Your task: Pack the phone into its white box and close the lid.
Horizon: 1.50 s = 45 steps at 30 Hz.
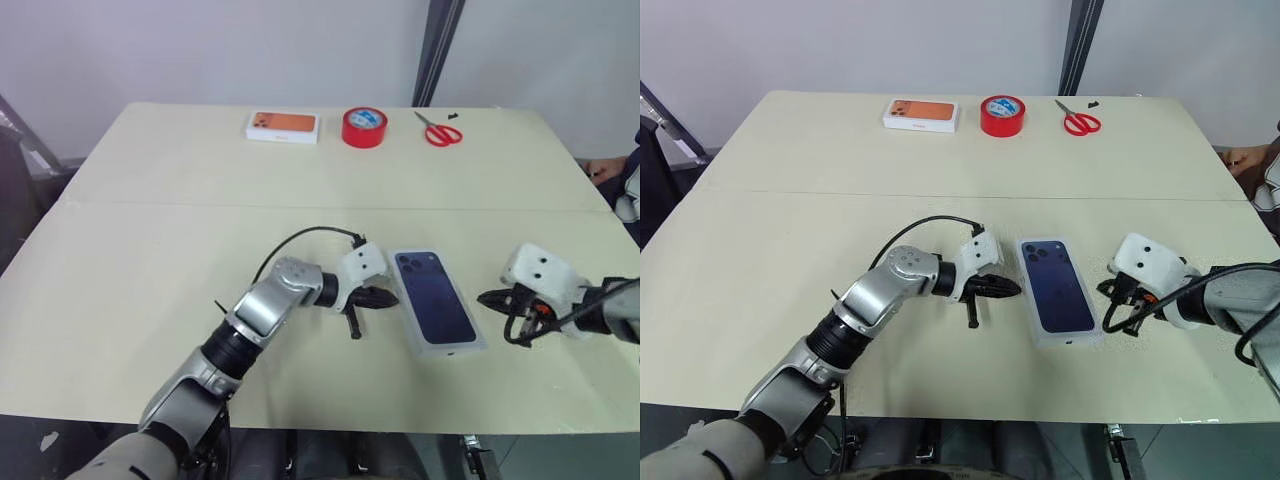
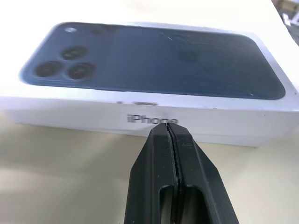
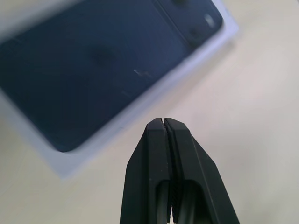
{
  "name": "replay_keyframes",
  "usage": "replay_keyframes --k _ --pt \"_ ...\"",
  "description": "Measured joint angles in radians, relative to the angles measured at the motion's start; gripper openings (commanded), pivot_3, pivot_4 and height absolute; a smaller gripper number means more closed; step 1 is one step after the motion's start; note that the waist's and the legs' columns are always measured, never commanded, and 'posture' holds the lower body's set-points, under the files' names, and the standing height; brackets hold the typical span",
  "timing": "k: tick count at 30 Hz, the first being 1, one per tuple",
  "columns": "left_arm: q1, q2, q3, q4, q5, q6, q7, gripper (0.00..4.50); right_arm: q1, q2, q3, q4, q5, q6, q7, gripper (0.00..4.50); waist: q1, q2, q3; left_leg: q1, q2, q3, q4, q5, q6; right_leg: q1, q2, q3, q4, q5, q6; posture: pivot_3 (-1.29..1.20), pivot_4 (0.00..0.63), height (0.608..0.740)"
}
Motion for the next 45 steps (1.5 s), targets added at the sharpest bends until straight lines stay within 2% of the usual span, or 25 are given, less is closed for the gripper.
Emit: replay_keyframes --k 4,7,14,20,24,30,34,38,40,45 --pt "-0.065 -0.032 0.075 0.036 -0.02 0.015 0.046 0.0 0.044 0.045 0.015 -0.044 0.032 0.014 -0.009 0.06 0.005 0.0 0.0 0.0 -0.001 0.0 0.001 0.0 0.0 0.0 -0.001 0.0 0.0 0.0 0.001 0.0 0.15 0.725" --pt "-0.127 -0.075 0.084 0.095 -0.009 0.0 0.085 0.0 0.066 0.064 0.028 -0.059 0.033 0.015 -0.028 0.06 0.004 -0.001 0.0 0.0 -0.001 0.0 0.001 -0.001 0.001 0.001 -0.001 0.0 -0.001 0.0 0.002 0.0 0.15 0.725" --pt "-0.21 -0.154 -0.021 0.344 0.117 -0.064 0.135 0.0 0.143 0.066 0.079 -0.063 -0.011 -0.016 -0.079 0.06 0.001 -0.001 0.0 0.001 -0.001 0.0 0.001 -0.001 0.001 0.003 0.0 0.0 -0.001 0.0 0.002 0.0 0.15 0.725" --pt "-0.214 -0.161 -0.028 0.366 0.138 -0.079 0.132 0.0 0.162 0.066 0.089 -0.066 -0.029 -0.037 -0.101 0.06 0.002 -0.006 -0.004 0.005 -0.001 -0.001 0.001 -0.001 0.002 0.007 0.0 0.0 -0.003 0.0 0.002 0.0 0.15 0.725" --pt "-0.181 -0.159 0.025 0.354 0.124 -0.097 0.143 0.0 0.12 0.095 0.093 -0.041 -0.029 -0.042 -0.127 0.06 -0.003 -0.006 -0.004 0.005 0.0 -0.001 0.001 -0.001 0.002 0.007 0.0 0.0 -0.002 0.0 0.002 0.0 0.15 0.725" --pt "-0.058 -0.025 0.257 0.106 0.039 -0.101 0.213 0.0 -0.144 0.211 0.035 0.152 -0.034 -0.073 -0.258 0.06 -0.022 -0.003 -0.003 0.002 0.001 0.0 -0.001 0.001 -0.003 -0.001 0.0 0.001 0.004 0.0 0.002 0.0 0.15 0.725" --pt "0.103 0.129 0.375 -0.116 0.003 -0.046 0.229 0.0 -0.242 0.248 0.013 0.304 -0.025 -0.138 -0.263 0.06 -0.023 -0.003 -0.004 0.002 0.0 0.0 -0.001 0.002 -0.003 -0.001 0.0 0.001 0.004 0.0 0.002 0.0 0.15 0.725" --pt "0.265 0.253 0.476 -0.237 -0.029 0.015 0.234 0.0 -0.338 0.272 0.003 0.451 0.009 -0.164 -0.236 0.06 -0.023 -0.002 -0.003 0.002 0.0 0.0 -0.001 0.001 -0.003 -0.001 -0.001 0.001 0.005 0.0 0.002 0.0 0.15 0.725" --pt "0.339 0.29 0.548 -0.313 -0.057 0.033 0.246 0.0 -0.381 0.284 0.01 0.515 0.015 -0.186 -0.213 0.06 -0.021 -0.002 -0.003 0.002 0.0 0.0 -0.001 0.001 -0.003 -0.001 -0.001 0.001 0.004 0.0 0.002 0.0 0.15 0.725" --pt "0.436 0.313 0.677 -0.417 -0.115 0.078 0.293 0.0 -0.407 0.311 0.053 0.582 0.023 -0.205 -0.168 0.06 -0.019 -0.002 -0.003 0.002 0.0 0.0 -0.001 0.001 -0.002 -0.001 -0.002 0.0 0.003 0.0 0.002 0.0 0.15 0.725"
